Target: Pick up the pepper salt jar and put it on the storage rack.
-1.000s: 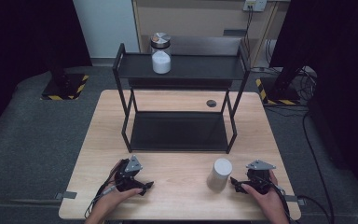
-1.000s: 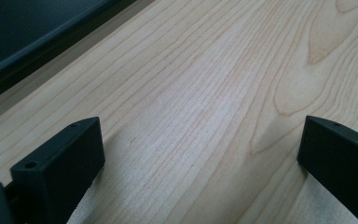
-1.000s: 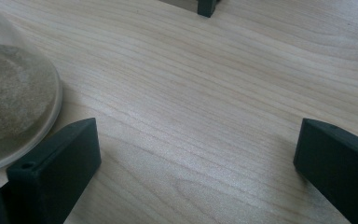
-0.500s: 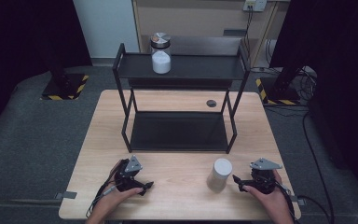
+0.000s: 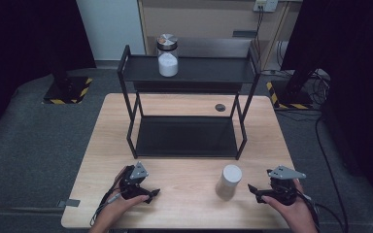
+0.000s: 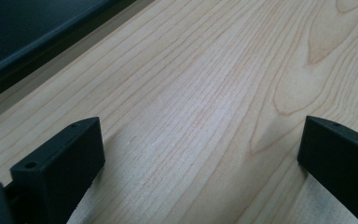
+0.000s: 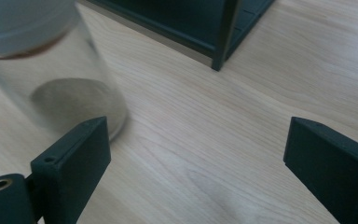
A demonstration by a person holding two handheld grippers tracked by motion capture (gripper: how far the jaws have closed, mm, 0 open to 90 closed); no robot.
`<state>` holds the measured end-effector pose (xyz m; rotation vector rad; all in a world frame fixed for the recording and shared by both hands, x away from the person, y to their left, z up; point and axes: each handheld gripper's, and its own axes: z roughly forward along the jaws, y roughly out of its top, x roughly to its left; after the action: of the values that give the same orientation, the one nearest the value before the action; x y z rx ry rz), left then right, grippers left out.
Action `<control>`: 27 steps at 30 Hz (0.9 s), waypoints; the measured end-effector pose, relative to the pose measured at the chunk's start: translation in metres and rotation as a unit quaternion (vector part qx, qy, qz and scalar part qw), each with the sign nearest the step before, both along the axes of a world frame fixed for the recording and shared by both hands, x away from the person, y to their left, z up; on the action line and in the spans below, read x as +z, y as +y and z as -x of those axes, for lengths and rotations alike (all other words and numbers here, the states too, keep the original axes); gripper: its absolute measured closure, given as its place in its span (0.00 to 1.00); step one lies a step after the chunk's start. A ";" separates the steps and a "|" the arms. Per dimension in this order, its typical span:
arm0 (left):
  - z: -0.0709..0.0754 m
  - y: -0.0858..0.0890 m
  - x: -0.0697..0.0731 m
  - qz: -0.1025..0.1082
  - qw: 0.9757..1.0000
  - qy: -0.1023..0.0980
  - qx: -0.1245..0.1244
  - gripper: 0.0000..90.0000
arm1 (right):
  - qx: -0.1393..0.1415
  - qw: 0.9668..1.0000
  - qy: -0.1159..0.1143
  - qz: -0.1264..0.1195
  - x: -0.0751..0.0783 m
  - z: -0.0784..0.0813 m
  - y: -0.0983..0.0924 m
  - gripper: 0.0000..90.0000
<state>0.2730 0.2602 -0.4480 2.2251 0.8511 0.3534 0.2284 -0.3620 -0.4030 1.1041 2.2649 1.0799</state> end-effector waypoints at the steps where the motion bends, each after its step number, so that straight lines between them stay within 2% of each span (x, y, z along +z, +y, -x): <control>1: 0.000 0.000 0.000 0.000 1.000 0.000 0.000 0.00 | 0.004 1.000 -0.002 -0.003 0.000 0.001 0.000 0.10; 8: 0.000 0.000 0.000 0.000 1.000 0.000 0.000 0.00 | 0.036 0.999 -0.002 -0.030 0.000 0.008 -0.001 0.14; 11: 0.000 0.000 0.000 0.000 1.000 0.000 0.000 0.00 | 0.056 0.998 -0.003 -0.034 0.000 0.010 0.003 0.17; 27: 0.000 0.000 0.000 0.000 1.000 0.000 0.000 0.00 | 0.095 0.993 -0.007 -0.068 -0.006 0.007 0.017 0.21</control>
<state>0.2730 0.2603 -0.4481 2.2247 0.8510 0.3531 0.2214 -0.3447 -0.4085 0.9400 2.3528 1.3292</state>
